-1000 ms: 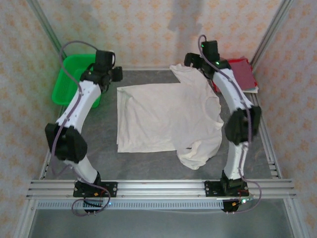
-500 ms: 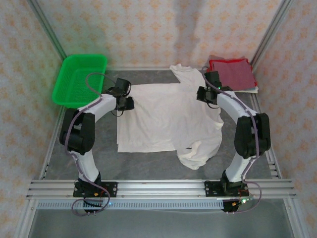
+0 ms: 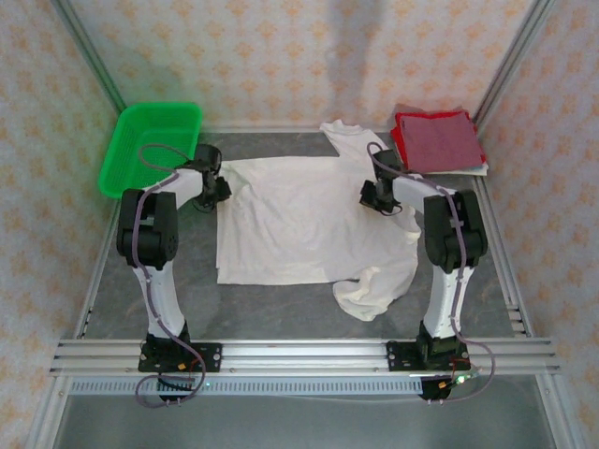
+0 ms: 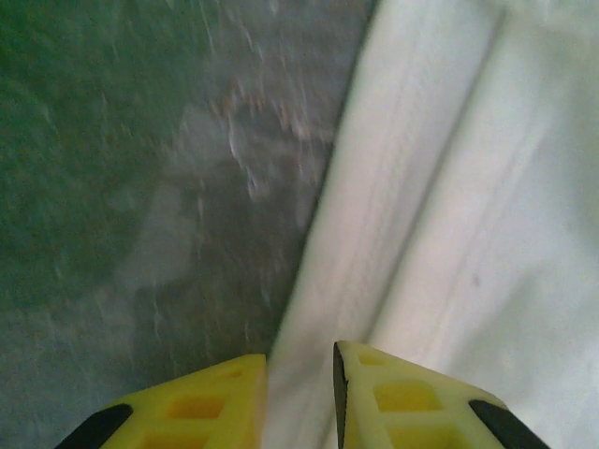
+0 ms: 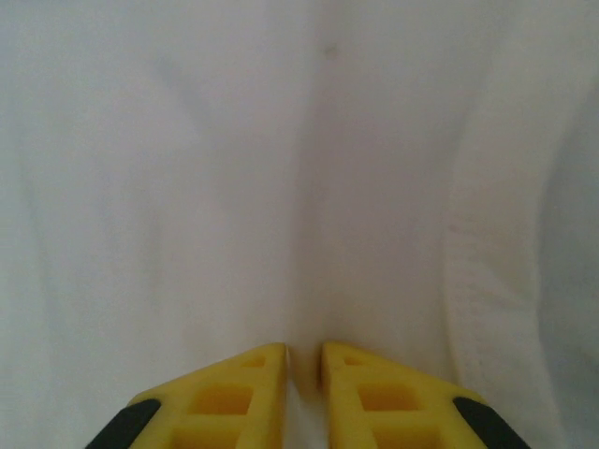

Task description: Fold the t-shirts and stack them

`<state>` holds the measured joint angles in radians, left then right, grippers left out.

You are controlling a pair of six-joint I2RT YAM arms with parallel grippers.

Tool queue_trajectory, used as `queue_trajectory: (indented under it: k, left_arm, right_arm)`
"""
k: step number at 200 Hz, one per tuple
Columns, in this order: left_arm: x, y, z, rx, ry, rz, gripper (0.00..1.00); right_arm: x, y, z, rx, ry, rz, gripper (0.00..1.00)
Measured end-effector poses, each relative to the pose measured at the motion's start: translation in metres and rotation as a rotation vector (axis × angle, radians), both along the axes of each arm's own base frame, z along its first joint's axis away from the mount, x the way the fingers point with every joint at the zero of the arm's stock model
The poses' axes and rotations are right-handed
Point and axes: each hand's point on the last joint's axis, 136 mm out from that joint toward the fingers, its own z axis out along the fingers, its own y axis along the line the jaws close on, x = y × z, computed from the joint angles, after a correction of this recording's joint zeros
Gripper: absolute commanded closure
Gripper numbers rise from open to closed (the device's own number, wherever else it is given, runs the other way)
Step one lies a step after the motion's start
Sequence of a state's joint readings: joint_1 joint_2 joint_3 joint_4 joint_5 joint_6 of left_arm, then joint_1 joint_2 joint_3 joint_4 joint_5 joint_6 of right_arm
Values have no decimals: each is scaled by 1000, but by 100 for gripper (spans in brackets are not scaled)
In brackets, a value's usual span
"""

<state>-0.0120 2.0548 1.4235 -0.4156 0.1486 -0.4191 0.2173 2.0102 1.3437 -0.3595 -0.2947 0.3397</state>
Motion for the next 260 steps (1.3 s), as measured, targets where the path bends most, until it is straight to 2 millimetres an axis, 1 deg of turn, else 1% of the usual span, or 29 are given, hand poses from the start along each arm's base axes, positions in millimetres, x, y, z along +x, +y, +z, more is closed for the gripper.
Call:
queue_trajectory:
  k: [16, 31, 45, 53, 73, 84, 99, 110, 119, 133, 140, 159, 173, 190, 204, 220, 239, 250, 255, 260]
  left_arm:
    - [8, 3, 4, 2, -9, 7, 74]
    - [17, 3, 13, 2, -32, 6, 74]
    - [24, 0, 24, 2, -60, 1, 73]
    - [25, -3, 31, 3, -73, -5, 72]
    - [22, -11, 52, 23, -99, -18, 71]
    - [21, -22, 68, 29, -130, -39, 71]
    - [22, -40, 86, 31, -170, -72, 71]
    - [25, -52, 94, 25, -190, -95, 71]
    - [30, -59, 96, 22, -196, -106, 71]
    - [39, -64, 92, 13, -196, -115, 71]
    - [43, -64, 87, 9, -190, -113, 71]
    - [43, -61, 62, -2, -145, -94, 71]
    - [38, -56, 43, -11, -105, -71, 70]
    - [32, -49, 25, -26, -63, -45, 69]
    - [27, -42, 14, -32, -38, -24, 69]
    - [21, -32, 5, -33, -15, 5, 68]
    - [18, -21, 1, -34, -2, 28, 68]
    - [19, -16, 1, -34, -5, 38, 68]
    - [19, -15, 2, -34, -5, 41, 68]
    - [20, -13, 1, -33, -3, 44, 68]
  right_arm:
    - [3, 21, 6, 66, -15, 16, 80]
    - [6, 37, 12, 114, -30, 37, 77]
    - [7, 45, 16, 136, -40, 46, 74]
    - [8, 45, 18, 136, -44, 44, 74]
    - [10, 36, 26, 105, -56, 26, 70]
    - [11, 27, 34, 72, -64, 7, 67]
    - [16, 12, 51, 17, -93, -26, 65]
    - [22, 3, 63, -17, -120, -50, 64]
    - [27, -4, 71, -40, -143, -64, 64]
    - [36, -11, 81, -50, -169, -75, 64]
    - [41, -13, 85, -50, -172, -78, 65]
    - [60, -16, 90, -36, -191, -85, 65]
    - [71, -19, 84, -27, -184, -92, 65]
    - [80, -23, 65, -8, -149, -100, 65]
    - [78, -29, 47, 7, -106, -116, 66]
    - [70, -36, 30, 22, -57, -138, 66]
    - [59, -46, 12, 36, -13, -170, 67]
    - [49, -54, -2, 42, 17, -194, 67]
    - [49, -56, -2, 54, 12, -198, 67]
    - [51, -58, 1, 65, -3, -206, 67]
